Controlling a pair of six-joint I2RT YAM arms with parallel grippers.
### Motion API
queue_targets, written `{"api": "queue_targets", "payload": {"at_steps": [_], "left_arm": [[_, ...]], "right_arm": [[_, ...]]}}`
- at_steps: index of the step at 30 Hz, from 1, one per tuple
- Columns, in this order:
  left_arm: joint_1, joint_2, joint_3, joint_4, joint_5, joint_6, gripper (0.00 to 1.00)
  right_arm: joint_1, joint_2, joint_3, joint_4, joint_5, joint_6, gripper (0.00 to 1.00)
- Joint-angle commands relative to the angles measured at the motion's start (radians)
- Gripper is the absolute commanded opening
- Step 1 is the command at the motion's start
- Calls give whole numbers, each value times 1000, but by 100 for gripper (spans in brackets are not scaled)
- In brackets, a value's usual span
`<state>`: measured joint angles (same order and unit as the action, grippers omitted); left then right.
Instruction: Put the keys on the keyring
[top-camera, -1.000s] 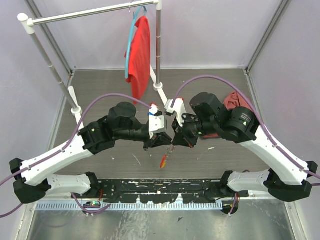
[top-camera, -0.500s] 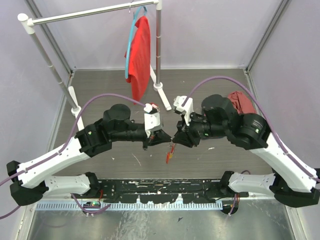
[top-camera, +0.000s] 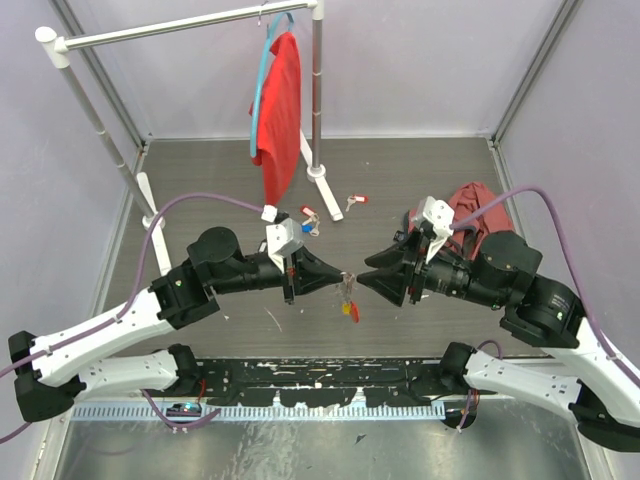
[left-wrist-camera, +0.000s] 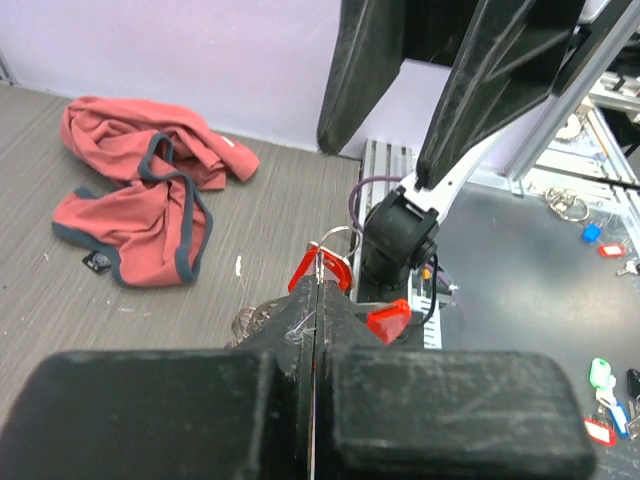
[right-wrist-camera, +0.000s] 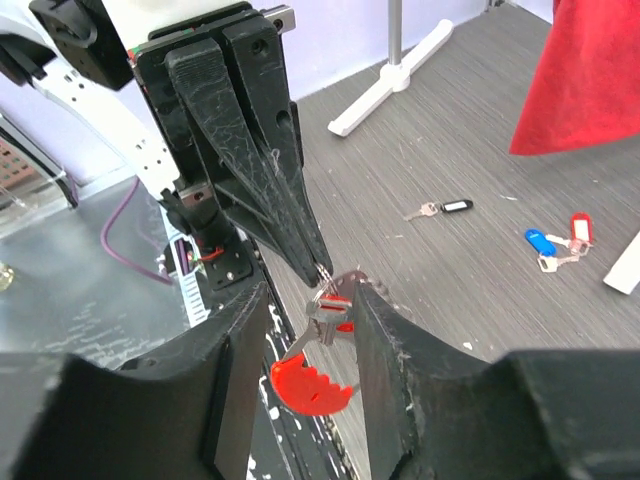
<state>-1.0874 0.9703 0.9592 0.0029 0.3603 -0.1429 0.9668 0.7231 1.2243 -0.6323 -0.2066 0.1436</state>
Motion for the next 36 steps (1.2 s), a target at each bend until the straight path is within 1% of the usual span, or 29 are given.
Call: {"api": "queue_targets", "payload": {"at_steps": [1,6,9,14,16,20,26,33,36], "left_arm": [[-4,-16,14,108,7,-40,0],[-4,-15,24,94,9,-33,0],[-3,-17,26,88,10,-29,0],[-4,-26,29,88,11,-30,0],[-4,-32,31,89,10,-29,0],[-3,-44,37,94,20,-31,0],[-4,-43,48,98,51,-34,0],[-3,-44,52,111,75,-44,0],[-3,-42,53,117,80,-47,0]], "right_arm": [[4,35,-10,154,-29,48,47],[3,79,11,117,-42,42,55],[4,85,11,102,-35,36,56],[4,79,12,59,-13,22,48],[4,74,10,45,-8,17,43],[4,58,-2,50,-20,11,36],[3,53,-11,72,-39,8,32],[4,64,-24,104,-80,5,31],[3,62,-29,110,-87,3,28]]}}
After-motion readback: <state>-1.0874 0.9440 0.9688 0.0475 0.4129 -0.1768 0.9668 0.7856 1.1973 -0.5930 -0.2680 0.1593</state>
